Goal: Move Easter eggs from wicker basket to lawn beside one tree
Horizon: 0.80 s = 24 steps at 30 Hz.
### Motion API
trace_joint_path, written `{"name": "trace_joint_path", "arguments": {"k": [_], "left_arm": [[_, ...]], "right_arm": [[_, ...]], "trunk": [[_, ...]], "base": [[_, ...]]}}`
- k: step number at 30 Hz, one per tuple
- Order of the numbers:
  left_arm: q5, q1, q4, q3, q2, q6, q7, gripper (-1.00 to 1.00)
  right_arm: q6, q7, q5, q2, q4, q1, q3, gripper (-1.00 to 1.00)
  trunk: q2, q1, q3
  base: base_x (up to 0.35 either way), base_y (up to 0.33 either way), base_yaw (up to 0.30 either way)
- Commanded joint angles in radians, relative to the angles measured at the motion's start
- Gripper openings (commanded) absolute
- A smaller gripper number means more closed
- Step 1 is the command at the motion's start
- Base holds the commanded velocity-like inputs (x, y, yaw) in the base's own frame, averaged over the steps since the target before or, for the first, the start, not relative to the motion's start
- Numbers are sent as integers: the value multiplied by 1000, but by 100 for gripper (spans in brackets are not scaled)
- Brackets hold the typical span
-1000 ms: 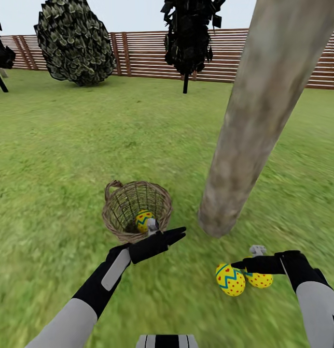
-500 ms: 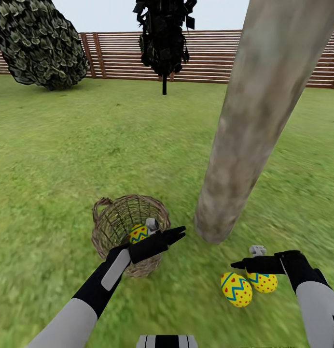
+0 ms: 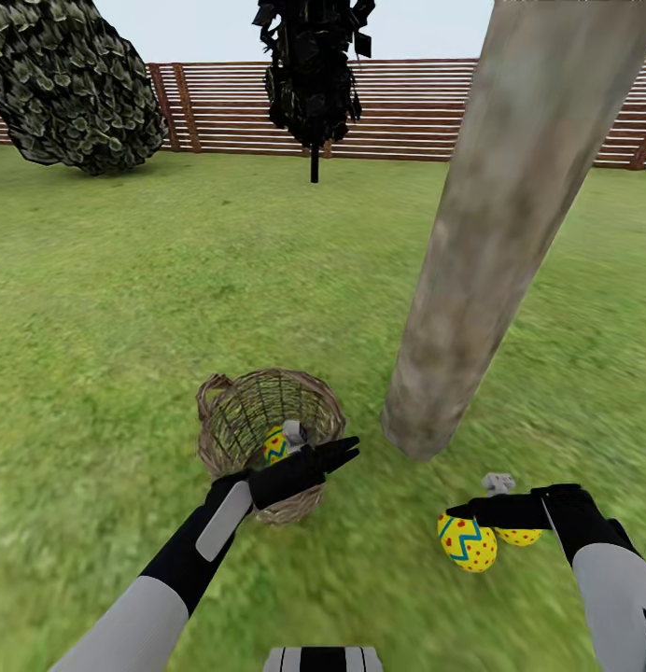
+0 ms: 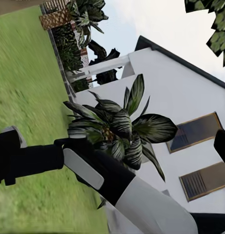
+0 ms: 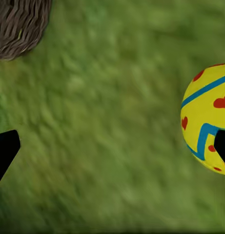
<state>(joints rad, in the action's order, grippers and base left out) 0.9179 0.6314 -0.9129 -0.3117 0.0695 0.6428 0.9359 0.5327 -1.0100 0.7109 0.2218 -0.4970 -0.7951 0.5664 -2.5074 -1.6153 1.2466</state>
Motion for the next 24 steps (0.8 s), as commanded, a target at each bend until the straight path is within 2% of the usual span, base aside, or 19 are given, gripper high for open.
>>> {"name": "trace_joint_path", "arguments": {"k": [1,10,16,20,22,24], "left_arm": [[9,1,0,-1,0,7,0,100],[10,1,-1,-1,-3,8,10,100],[11,1,0,0,-16,6,51,100],[11,1,1,4,-19,6,68,100],[11,1,0,5,-20,6,71,100],[10,1,-3,5,-20,7,73,100]], "right_arm": [[7,-7,7,-1,-2,-1,7,100],[6,-6,7,-1,-2,-1,7,100],[6,-5,7,-1,-2,-1,7,100],[6,-11,6,1,-2,-1,7,100],[11,-72,6,8,-15,-1,10,100],[16,-199,7,24,-22,-1,11,100]], "trunk": [[0,0,1],[0,0,1],[0,0,1],[0,0,1],[0,0,1],[0,0,1]], "base": [[-122,267,0],[-6,284,0],[50,72,0],[205,177,0],[184,151,0],[55,45,0]]}}
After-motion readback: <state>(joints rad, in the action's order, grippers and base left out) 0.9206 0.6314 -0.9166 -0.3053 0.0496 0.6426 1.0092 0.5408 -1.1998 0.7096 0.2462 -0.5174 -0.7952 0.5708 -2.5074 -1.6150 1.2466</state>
